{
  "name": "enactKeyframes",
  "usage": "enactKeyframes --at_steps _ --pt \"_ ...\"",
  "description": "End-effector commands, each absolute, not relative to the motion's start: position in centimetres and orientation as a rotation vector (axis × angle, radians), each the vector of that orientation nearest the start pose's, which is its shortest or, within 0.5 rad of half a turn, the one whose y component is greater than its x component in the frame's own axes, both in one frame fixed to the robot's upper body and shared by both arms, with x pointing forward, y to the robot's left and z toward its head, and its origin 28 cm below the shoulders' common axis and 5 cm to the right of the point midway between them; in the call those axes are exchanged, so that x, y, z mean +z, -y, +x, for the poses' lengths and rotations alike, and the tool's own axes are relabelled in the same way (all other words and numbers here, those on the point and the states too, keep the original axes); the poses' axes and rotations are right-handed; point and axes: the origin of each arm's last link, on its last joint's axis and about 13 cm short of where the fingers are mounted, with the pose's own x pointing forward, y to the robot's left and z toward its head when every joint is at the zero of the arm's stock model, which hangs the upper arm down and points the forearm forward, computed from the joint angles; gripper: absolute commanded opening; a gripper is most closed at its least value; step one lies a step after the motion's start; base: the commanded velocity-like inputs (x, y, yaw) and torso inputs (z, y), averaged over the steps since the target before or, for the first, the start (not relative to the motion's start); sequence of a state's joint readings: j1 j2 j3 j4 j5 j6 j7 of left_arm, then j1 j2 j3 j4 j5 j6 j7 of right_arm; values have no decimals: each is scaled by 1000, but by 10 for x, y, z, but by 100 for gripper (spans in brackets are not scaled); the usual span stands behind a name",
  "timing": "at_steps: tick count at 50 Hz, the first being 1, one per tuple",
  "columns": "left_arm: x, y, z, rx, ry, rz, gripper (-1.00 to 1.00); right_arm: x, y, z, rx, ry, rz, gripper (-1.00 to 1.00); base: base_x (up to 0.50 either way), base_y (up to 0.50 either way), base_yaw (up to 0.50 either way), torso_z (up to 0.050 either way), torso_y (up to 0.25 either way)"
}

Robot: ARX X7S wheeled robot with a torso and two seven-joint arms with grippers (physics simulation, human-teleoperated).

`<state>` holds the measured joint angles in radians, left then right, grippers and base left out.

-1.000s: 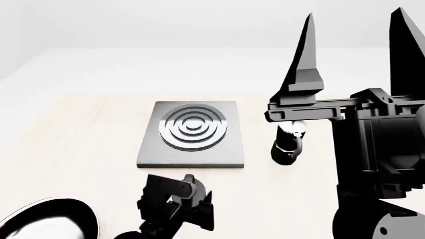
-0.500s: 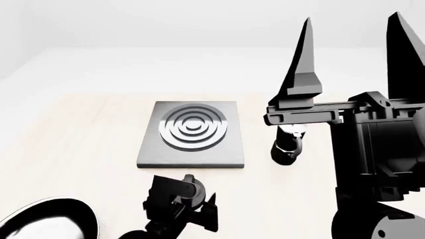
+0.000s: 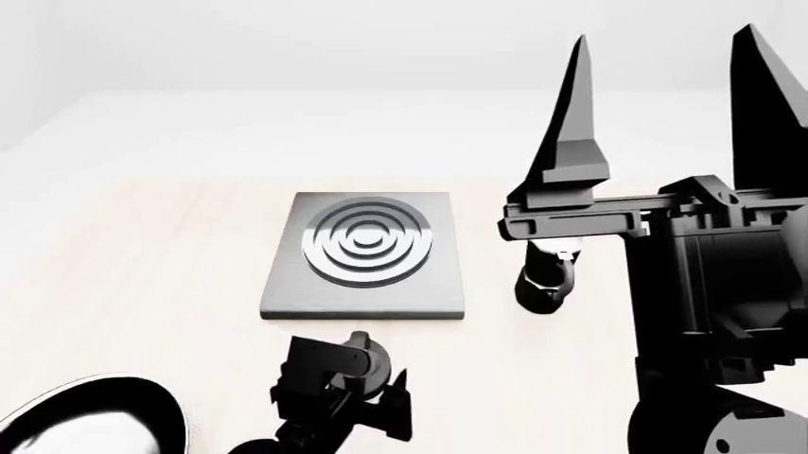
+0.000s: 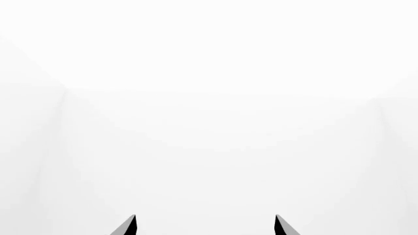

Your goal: Turn on the stove and put the moka pot on it.

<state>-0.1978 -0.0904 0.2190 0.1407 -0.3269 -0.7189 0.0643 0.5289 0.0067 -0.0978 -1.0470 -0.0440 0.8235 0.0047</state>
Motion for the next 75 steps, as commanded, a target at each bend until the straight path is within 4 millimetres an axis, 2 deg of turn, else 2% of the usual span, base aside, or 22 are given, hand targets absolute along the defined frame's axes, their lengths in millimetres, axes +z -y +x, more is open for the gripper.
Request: enactKeyframes --at_steps 1,36,75 --pt "39 -171 233 -384 -421 -129 100 255 84 193 57 755 -34 100 0 0 0 0 0" --pt "25 -176 246 -355 -442 -127 100 254 83 193 65 754 -32 100 0 0 0 0 0" --pt "18 -164 246 -408 -467 -153 100 253 83 192 69 753 -30 100 0 0 0 0 0"
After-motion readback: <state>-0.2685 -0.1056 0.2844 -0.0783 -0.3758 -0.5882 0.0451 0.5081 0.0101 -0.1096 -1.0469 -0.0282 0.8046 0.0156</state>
